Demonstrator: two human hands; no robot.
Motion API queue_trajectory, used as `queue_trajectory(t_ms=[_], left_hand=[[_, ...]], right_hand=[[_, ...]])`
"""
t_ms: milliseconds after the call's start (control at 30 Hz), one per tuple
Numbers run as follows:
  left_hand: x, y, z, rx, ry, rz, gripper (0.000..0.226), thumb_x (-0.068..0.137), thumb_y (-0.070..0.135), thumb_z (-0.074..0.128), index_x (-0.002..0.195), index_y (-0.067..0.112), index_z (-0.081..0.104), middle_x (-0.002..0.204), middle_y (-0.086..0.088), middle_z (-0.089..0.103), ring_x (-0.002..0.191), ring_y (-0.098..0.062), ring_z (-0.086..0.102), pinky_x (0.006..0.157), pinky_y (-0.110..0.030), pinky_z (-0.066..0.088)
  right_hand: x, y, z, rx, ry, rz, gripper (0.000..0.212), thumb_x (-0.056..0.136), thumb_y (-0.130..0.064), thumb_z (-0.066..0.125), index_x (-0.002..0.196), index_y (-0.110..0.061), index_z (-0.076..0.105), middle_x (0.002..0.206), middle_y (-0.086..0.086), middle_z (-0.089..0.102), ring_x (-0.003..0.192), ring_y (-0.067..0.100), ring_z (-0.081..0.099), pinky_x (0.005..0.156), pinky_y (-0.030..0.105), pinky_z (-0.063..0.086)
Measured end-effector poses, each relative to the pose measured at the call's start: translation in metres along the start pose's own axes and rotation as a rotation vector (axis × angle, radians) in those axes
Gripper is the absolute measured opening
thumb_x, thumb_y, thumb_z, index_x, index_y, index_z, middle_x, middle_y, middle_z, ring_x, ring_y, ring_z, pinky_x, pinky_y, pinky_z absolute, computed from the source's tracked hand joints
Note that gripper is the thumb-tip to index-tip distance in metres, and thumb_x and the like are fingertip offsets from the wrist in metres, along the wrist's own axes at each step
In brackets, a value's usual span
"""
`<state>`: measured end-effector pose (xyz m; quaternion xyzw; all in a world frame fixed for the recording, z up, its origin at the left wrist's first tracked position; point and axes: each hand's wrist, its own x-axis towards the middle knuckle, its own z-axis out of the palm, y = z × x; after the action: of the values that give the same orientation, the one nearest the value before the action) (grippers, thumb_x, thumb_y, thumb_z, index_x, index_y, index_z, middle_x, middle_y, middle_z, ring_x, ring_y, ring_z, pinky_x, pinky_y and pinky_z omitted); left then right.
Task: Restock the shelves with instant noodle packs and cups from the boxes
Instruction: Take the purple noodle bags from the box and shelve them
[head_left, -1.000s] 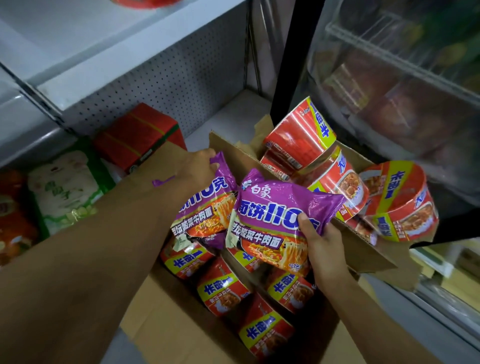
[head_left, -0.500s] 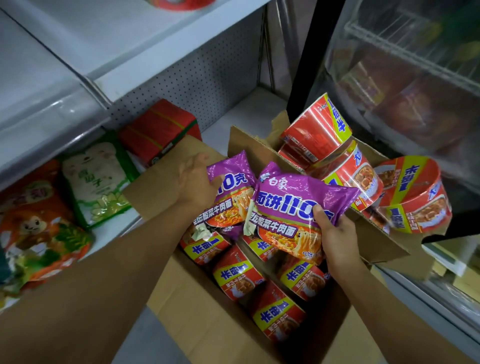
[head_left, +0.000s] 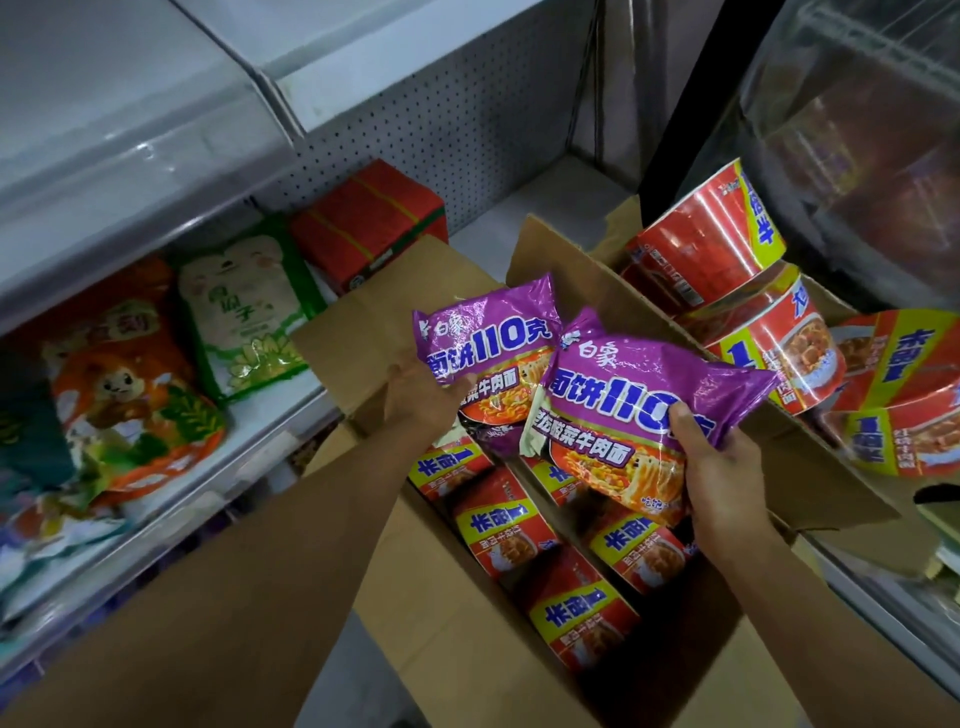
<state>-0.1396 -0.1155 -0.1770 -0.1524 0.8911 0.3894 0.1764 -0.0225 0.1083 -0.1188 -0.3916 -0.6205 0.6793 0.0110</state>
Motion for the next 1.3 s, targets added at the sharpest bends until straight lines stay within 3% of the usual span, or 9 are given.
queue_trajectory(t_ms=[167,267,433,567,667,833,1000,1167,1300], left_hand=[[0.003,0.002,0.011,-0.135,0.063,-0.119,0.068,0.079,0.041,0.074,0.129,0.010,0.039,0.126,-0.012,0.056,0.111,-0.028,0.059,0.076,-0.030,0.047],[-0.001,0.008,0.013,-0.173,0.098,-0.087,0.066,0.080,0.039,0.073,0.130,0.013,0.039,0.123,-0.007,0.060,0.108,-0.025,0.061,0.062,-0.021,0.043],[-0.007,0.024,0.012,-0.112,0.128,-0.113,0.062,0.084,0.046,0.067,0.129,0.012,0.041,0.125,-0.009,0.059,0.112,-0.030,0.059,0.083,-0.036,0.047],[-0.013,0.033,0.011,-0.216,0.116,-0.079,0.056,0.090,0.037,0.062,0.133,0.012,0.037,0.129,-0.011,0.057,0.112,-0.031,0.059,0.088,-0.042,0.051],[-0.023,0.040,0.005,-0.284,0.128,-0.004,0.050,0.092,0.029,0.060,0.130,0.009,0.034,0.128,-0.014,0.057,0.110,-0.031,0.061,0.086,-0.044,0.054],[-0.051,0.047,-0.024,-0.309,0.161,0.135,0.040,0.095,0.025,0.055,0.124,0.007,0.034,0.122,-0.013,0.059,0.091,-0.021,0.063,0.065,-0.029,0.053],[-0.088,0.057,-0.073,-0.269,0.213,0.259,0.039,0.097,0.024,0.051,0.126,0.006,0.032,0.108,0.000,0.056,0.089,-0.021,0.061,0.066,-0.028,0.048],[-0.133,0.062,-0.129,-0.248,0.300,0.372,0.031,0.095,0.023,0.055,0.112,0.009,0.033,0.105,-0.006,0.062,0.084,-0.023,0.065,0.070,-0.042,0.056],[-0.175,0.067,-0.174,-0.287,0.340,0.407,0.029,0.095,0.025,0.054,0.108,0.015,0.030,0.104,0.000,0.059,0.084,-0.019,0.066,0.072,-0.040,0.057]], right_hand=[[0.006,0.000,-0.002,-0.006,-0.014,0.008,0.034,0.091,-0.036,0.058,0.119,-0.017,0.053,0.099,0.004,0.070,0.084,0.019,0.070,0.068,0.035,0.053],[0.010,-0.005,-0.003,-0.014,-0.021,-0.005,0.031,0.092,-0.035,0.057,0.117,-0.018,0.054,0.098,0.002,0.069,0.083,0.018,0.069,0.068,0.034,0.053],[0.014,-0.012,-0.005,-0.035,-0.046,-0.024,0.027,0.093,-0.032,0.057,0.114,-0.014,0.057,0.094,0.004,0.070,0.078,0.016,0.069,0.063,0.030,0.051],[0.017,-0.018,-0.006,-0.055,-0.071,-0.038,0.025,0.092,-0.032,0.058,0.111,-0.015,0.058,0.093,0.004,0.071,0.079,0.018,0.070,0.064,0.031,0.052],[0.014,-0.024,-0.005,-0.051,-0.075,-0.044,0.021,0.091,-0.033,0.059,0.107,-0.019,0.059,0.093,0.004,0.071,0.081,0.020,0.070,0.072,0.037,0.055],[-0.003,-0.047,0.000,-0.035,-0.079,-0.067,0.017,0.091,-0.032,0.060,0.103,-0.019,0.059,0.095,0.008,0.071,0.083,0.024,0.070,0.074,0.039,0.055],[-0.039,-0.076,0.008,0.008,-0.098,-0.116,0.016,0.091,-0.031,0.060,0.102,-0.019,0.059,0.095,0.009,0.071,0.084,0.026,0.069,0.080,0.043,0.055],[-0.089,-0.105,0.017,0.050,-0.142,-0.199,0.013,0.092,-0.031,0.059,0.102,-0.023,0.057,0.095,0.005,0.070,0.084,0.023,0.069,0.080,0.043,0.055],[-0.134,-0.128,0.023,0.110,-0.148,-0.260,0.018,0.092,-0.031,0.060,0.107,-0.021,0.056,0.090,0.002,0.070,0.078,0.020,0.069,0.076,0.040,0.055]])
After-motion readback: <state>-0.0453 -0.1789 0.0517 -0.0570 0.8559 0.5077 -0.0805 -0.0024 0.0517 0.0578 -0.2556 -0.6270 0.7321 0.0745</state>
